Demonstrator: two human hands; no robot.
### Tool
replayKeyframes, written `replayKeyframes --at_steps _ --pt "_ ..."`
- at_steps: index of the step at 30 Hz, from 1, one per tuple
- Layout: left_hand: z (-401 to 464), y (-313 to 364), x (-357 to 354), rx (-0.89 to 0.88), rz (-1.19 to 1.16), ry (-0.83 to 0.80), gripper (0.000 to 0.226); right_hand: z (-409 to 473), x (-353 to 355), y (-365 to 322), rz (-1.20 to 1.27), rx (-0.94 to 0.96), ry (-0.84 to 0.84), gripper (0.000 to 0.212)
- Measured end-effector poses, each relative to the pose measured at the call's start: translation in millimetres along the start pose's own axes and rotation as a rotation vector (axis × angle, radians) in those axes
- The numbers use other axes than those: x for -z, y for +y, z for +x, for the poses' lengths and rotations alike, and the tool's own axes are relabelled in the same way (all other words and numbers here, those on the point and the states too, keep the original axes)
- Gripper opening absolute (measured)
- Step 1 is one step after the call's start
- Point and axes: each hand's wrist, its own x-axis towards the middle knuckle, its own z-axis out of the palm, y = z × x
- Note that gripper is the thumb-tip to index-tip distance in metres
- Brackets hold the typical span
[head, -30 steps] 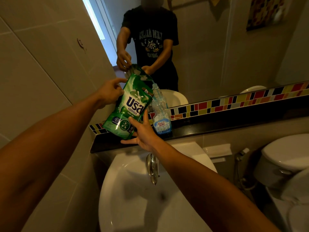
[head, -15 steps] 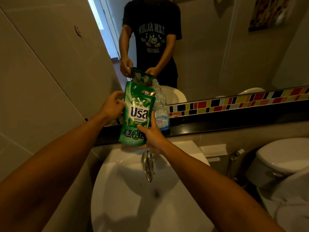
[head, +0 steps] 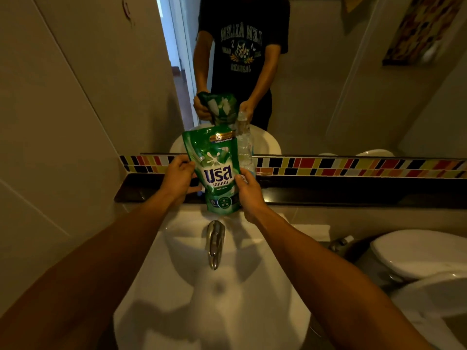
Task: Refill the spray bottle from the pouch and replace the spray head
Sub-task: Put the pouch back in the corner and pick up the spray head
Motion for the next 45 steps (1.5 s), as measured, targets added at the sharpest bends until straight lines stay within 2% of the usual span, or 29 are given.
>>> replayKeyframes --at_steps 3,6,11,15,20,24,29,34,39,42,45 --pt "-1 -2 8 -0.009 -0.097 0.001 0.011 6 -9 -5 0.092 -0.064 0.022 0.023" --pt "-2 2 20 -0.035 -0.130 0.021 0.011 12 -26 -6 0.174 -0.111 0.018 0.025" --pt "2 13 57 -0.061 -0.078 0.105 0.011 16 -62 -7 0.116 -0.119 0.008 0.011" --pt "8 17 93 -0.051 -0.047 0.172 0.012 22 -98 -7 0.110 -0.120 -0.034 0.016" --pt "13 19 128 -0.077 -0.069 0.253 0.013 34 -148 1 0.087 -0.112 -0.008 0.021" --pt "24 14 158 -0.102 -0.059 0.281 0.009 45 -185 9 0.111 -0.112 -0.027 0.009" --pt "51 6 189 -0.093 -0.066 0.351 0.013 65 -223 18 0.087 -0.090 -0.069 0.012" --pt "81 -5 210 -0.086 -0.079 0.411 0.026 89 -248 28 0.066 -0.063 -0.080 0.010" --pt "94 -6 219 -0.088 -0.029 0.450 0.009 101 -267 31 0.089 -0.037 -0.110 0.017" --pt "95 -7 216 -0.121 0.074 0.491 0.020 108 -272 36 0.078 -0.020 -0.107 0.019" --pt "98 -13 213 -0.156 0.004 0.523 0.016 111 -273 36 0.083 0.013 -0.111 0.020"
